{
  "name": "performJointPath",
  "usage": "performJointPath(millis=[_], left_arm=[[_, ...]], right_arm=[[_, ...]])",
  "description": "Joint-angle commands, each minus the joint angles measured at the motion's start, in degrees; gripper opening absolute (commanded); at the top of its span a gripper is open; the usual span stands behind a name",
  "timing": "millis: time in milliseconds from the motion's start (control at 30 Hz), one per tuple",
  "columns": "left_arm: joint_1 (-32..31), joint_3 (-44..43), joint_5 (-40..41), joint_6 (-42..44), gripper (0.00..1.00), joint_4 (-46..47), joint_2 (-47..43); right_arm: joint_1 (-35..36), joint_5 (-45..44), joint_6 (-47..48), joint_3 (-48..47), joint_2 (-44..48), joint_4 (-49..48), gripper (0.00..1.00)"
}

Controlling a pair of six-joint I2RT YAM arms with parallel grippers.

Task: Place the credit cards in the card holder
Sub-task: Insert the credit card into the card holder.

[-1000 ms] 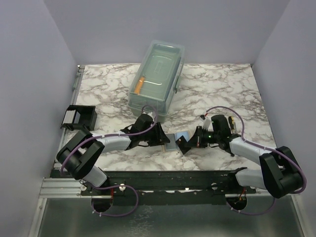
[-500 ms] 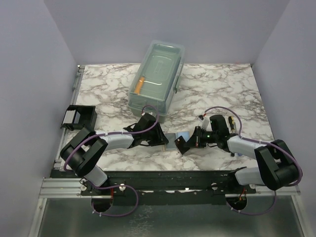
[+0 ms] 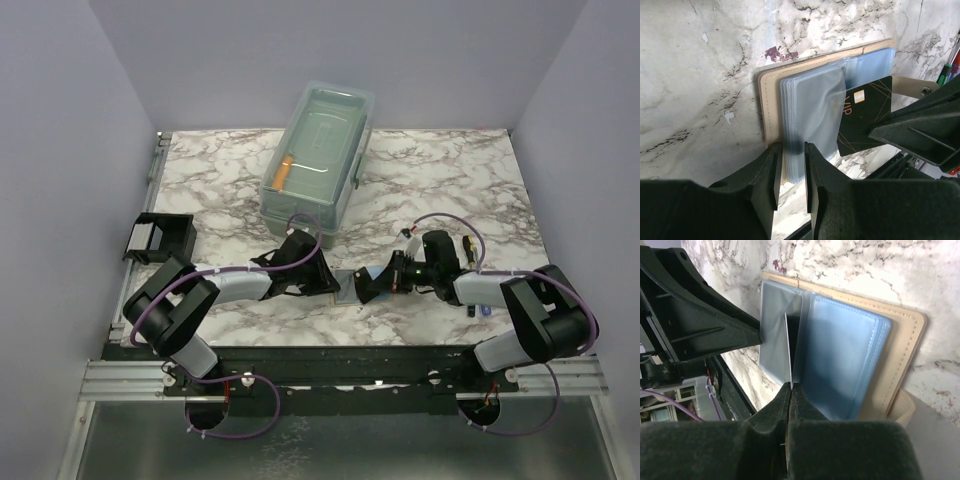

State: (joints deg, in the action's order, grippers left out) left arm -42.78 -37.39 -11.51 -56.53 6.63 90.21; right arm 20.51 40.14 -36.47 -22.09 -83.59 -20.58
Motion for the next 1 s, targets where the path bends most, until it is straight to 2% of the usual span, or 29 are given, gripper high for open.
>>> performJointPath(millis=[0, 367, 700, 967], left_arm=[[-1.0, 0.8, 2.3, -0.2, 0.3, -2.9, 1.8], [-1.6, 0.8, 2.1, -0.4, 0.28, -2.9, 1.9], [-1.6, 1.8, 3.0, -1.1, 0.26, -2.6, 0.7], [-1.7, 2.5, 2.0, -2.0, 0.25, -1.5, 0.5]], right_arm=[[-0.3, -2.3, -1.6, 1.0, -2.3, -6.6, 0.0], [-0.3, 0.0, -6.9, 4.4, -8.3, -22.0, 0.0], [-0.3, -4.7, -12.6, 10.4, -5.9, -27.8, 0.0], [-0.3, -3.3, -15.6, 10.5, -11.8, -36.5, 0.0]])
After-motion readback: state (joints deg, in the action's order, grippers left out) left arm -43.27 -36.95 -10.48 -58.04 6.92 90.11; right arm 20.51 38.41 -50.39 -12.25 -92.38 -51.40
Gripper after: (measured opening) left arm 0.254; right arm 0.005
